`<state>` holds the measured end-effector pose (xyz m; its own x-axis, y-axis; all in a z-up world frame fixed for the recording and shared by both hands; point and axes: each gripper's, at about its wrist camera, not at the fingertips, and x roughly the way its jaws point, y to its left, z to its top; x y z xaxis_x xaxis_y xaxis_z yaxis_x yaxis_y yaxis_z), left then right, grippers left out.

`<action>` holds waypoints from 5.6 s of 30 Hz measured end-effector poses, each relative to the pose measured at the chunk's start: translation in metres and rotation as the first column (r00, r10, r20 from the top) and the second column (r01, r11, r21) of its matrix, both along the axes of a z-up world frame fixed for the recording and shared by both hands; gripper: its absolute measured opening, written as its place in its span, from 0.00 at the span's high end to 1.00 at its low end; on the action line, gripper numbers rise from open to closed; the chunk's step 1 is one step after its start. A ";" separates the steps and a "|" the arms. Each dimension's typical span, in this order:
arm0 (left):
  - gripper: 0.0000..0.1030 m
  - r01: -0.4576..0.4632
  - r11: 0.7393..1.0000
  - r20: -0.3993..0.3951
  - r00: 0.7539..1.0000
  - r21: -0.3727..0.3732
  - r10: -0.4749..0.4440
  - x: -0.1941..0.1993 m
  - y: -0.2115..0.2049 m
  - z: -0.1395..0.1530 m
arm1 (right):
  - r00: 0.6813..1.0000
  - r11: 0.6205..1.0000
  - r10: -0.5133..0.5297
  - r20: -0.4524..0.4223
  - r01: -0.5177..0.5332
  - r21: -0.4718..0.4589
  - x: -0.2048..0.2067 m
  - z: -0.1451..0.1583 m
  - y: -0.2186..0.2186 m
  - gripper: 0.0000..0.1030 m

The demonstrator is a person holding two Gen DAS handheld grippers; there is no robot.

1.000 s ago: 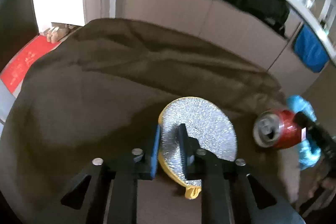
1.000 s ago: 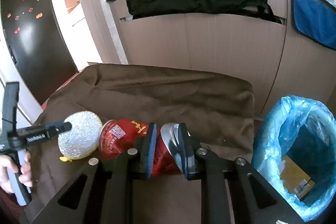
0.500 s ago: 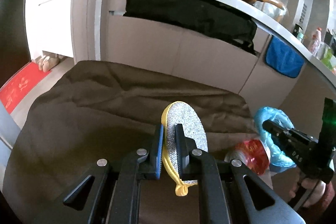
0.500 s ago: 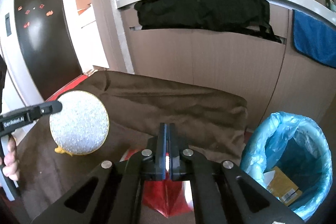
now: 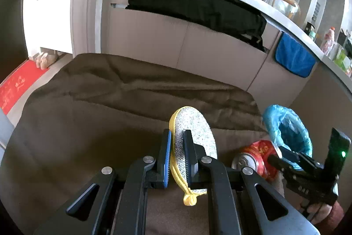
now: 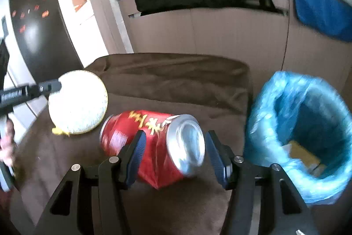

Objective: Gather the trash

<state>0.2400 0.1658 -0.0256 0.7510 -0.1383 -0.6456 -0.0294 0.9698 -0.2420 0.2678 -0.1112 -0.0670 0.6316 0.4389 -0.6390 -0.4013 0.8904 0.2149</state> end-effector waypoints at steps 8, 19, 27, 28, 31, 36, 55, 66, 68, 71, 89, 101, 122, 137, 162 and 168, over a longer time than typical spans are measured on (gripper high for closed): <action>0.89 -0.017 1.000 -0.005 1.000 0.002 0.017 -0.005 -0.003 -0.002 | 0.998 0.999 0.008 -0.064 -0.010 -0.030 0.021 -0.014 0.011 0.55; 0.89 0.016 1.000 0.038 0.999 0.013 -0.016 -0.015 -0.024 0.017 | 0.996 0.999 -0.009 0.090 0.012 -0.031 0.004 0.025 -0.003 0.56; 0.89 0.080 0.997 0.091 0.993 0.014 -0.081 -0.006 -0.071 0.047 | 0.979 0.996 -0.088 0.182 0.086 0.020 0.007 0.060 -0.050 0.56; 0.89 0.095 0.995 0.094 0.991 0.015 -0.096 -0.003 -0.080 0.050 | 0.976 0.995 -0.102 0.190 0.100 0.021 0.006 0.062 -0.059 0.56; 0.89 0.164 0.986 0.088 0.983 0.009 -0.164 0.015 -0.118 0.053 | 0.966 0.988 -0.155 0.207 0.157 0.007 0.009 0.067 -0.093 0.74; 0.89 0.280 0.960 0.066 0.958 0.008 -0.279 0.052 -0.189 0.043 | 0.950 0.967 -0.251 0.187 0.256 -0.004 0.021 0.060 -0.160 0.75; 0.85 0.413 0.904 -0.094 0.901 -0.107 -0.423 0.134 -0.294 -0.040 | 0.931 0.935 -0.355 0.082 0.356 0.002 0.049 0.005 -0.237 0.79; 0.65 0.403 0.914 -0.044 0.913 -0.058 -0.405 0.113 -0.284 -0.031 | 0.924 0.926 -0.377 0.057 0.376 0.027 0.026 0.014 -0.225 0.62; 0.62 0.372 0.928 -0.018 0.928 -0.016 -0.372 0.098 -0.282 -0.025 | 0.922 0.924 -0.383 0.058 0.382 0.023 0.013 0.016 -0.222 0.62; 0.57 0.318 0.947 0.029 0.947 0.047 -0.320 0.067 -0.277 -0.018 | 0.919 0.922 -0.386 0.076 0.386 0.015 -0.008 0.019 -0.215 0.62; 0.57 0.128 0.968 0.201 0.964 0.215 -0.173 -0.166 -0.228 0.019 | 0.940 0.956 -0.284 0.190 0.291 -0.013 -0.197 0.047 -0.137 0.58; 0.57 0.090 0.955 0.206 0.967 0.282 -0.152 -0.231 -0.239 0.022 | 0.928 0.957 -0.279 0.246 0.291 -0.013 -0.261 0.052 -0.123 0.56; 0.57 -0.056 0.940 0.188 0.982 0.335 -0.009 -0.250 -0.218 0.017 | 0.926 0.961 -0.265 0.270 0.277 -0.008 -0.283 0.053 -0.110 0.53; 0.57 -0.039 0.940 0.189 0.982 0.338 -0.027 -0.253 -0.221 0.016 | 0.926 0.960 -0.269 0.265 0.280 -0.007 -0.283 0.050 -0.111 0.53; 0.57 -0.033 0.940 0.184 0.982 0.340 -0.032 -0.252 -0.228 0.016 | 0.926 0.960 -0.269 0.264 0.281 -0.008 -0.283 0.050 -0.111 0.53; 0.57 -0.033 0.940 0.184 0.982 0.340 -0.032 -0.252 -0.228 0.016 | 0.926 0.960 -0.269 0.266 0.281 -0.008 -0.282 0.050 -0.112 0.53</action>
